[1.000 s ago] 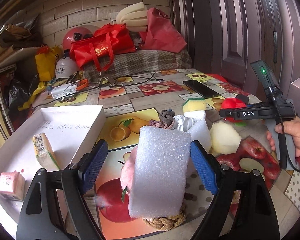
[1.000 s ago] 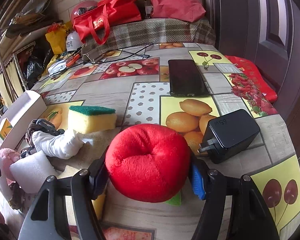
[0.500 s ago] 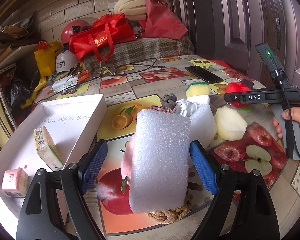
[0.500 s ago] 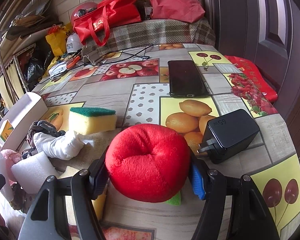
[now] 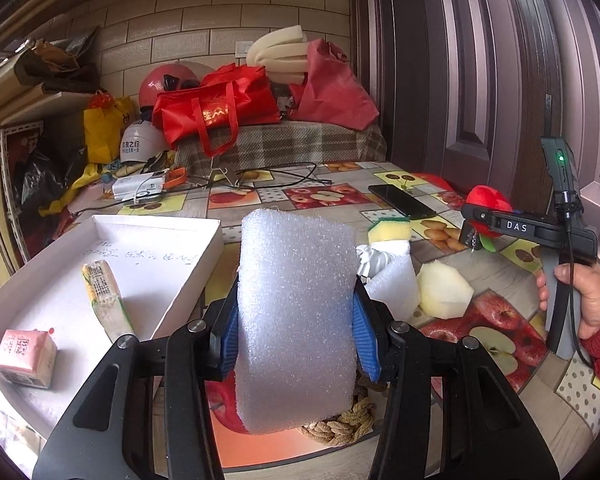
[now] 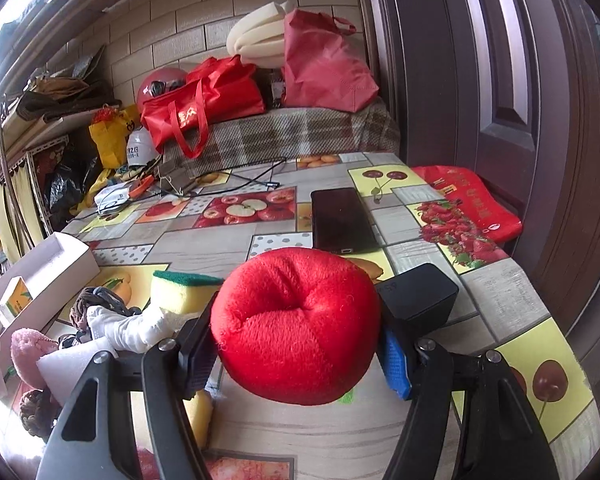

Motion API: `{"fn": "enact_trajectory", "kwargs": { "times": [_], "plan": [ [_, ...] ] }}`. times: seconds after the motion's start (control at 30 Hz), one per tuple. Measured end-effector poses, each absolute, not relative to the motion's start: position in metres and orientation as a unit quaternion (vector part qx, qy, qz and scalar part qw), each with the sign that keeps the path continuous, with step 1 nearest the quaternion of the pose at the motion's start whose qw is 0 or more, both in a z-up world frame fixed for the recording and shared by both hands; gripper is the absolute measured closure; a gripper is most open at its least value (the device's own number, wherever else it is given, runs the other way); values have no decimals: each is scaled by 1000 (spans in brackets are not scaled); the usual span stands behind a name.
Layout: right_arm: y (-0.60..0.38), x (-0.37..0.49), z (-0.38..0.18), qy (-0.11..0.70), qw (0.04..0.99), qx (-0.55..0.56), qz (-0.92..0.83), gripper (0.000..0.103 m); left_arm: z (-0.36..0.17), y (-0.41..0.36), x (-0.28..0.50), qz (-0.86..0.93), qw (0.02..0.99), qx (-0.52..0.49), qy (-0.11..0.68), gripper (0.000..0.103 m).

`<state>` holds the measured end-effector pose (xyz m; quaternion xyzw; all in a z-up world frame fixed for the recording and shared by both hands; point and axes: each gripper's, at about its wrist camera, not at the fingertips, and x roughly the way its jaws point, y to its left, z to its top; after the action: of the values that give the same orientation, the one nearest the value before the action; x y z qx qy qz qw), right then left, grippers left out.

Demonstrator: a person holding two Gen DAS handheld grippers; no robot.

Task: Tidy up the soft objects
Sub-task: 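Carry both items to the white box and open the right gripper over it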

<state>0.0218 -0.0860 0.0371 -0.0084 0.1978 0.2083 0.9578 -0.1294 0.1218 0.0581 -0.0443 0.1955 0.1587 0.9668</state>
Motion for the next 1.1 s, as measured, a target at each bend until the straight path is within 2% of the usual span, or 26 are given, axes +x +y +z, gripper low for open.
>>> {"fn": "enact_trajectory", "kwargs": {
  "times": [0.13, 0.27, 1.1],
  "plan": [
    [-85, 3, 44, 142, 969, -20, 202, 34, 61, 131, -138, 182, 965, -61, 179, 56],
    [-79, -13, 46, 120, 970, -26, 210, 34, 61, 135, -143, 196, 964, -69, 169, 56],
    [10, -84, 38, 115, 933, -59, 336, 34, 64, 171, -188, 264, 952, -79, 134, 56]
  ]
}}
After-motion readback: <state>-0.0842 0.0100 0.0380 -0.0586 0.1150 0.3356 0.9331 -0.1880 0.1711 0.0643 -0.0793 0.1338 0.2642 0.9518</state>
